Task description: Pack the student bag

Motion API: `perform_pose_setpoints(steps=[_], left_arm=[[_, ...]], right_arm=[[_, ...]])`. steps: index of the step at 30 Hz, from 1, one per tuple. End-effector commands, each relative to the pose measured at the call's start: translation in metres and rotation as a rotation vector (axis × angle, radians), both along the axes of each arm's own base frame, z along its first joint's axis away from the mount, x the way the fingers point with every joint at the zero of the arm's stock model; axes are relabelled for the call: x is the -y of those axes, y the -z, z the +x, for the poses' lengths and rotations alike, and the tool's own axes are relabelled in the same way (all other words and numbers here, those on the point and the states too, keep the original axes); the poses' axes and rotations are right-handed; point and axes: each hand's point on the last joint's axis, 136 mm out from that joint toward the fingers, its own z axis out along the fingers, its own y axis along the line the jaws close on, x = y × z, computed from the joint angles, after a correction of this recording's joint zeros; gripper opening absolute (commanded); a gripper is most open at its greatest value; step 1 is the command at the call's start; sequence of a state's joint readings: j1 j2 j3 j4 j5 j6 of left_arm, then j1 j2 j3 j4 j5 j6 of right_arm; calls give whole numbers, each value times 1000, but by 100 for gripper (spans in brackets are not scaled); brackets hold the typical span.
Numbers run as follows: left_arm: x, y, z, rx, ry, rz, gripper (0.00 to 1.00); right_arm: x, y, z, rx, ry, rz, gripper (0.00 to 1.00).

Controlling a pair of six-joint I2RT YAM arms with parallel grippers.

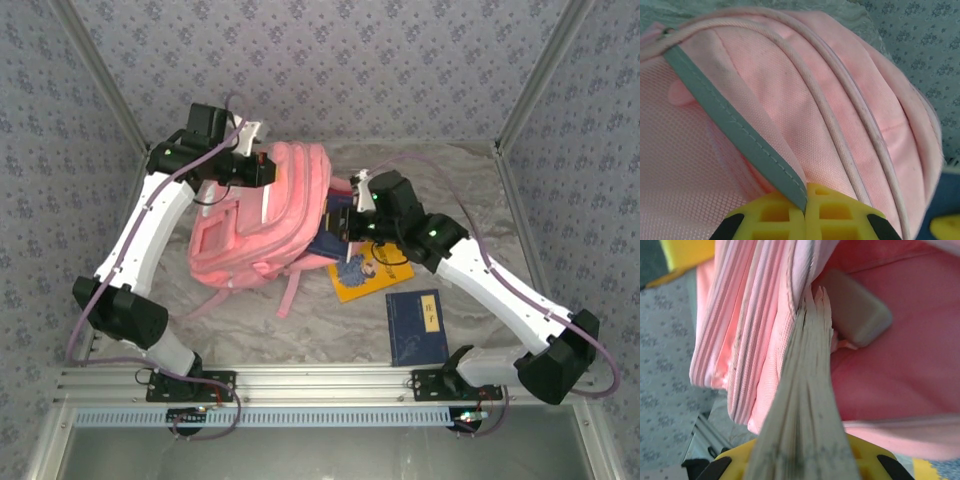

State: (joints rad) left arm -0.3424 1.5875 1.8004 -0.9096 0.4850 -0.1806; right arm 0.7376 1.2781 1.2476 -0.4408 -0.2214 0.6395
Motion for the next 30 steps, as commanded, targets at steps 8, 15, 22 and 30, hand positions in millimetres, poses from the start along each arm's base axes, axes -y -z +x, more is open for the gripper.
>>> perform_pose_setpoints(steps=[8,15,22,30], left_arm=[[-15,-78,-15,328,-12,-28,0],[4,-88,-40,337,132,-210,0],[14,-111,-60,396,243,-284,0],[16,-117,-67,420,286,-301,0]], right_arm=[[-76,-20,-24,48,-166,60,0],[-81,11,4,-20,-85,126,0],[-81,41,37,-132,-92,360,0],[-68,66,64,-170,-101,482,0]])
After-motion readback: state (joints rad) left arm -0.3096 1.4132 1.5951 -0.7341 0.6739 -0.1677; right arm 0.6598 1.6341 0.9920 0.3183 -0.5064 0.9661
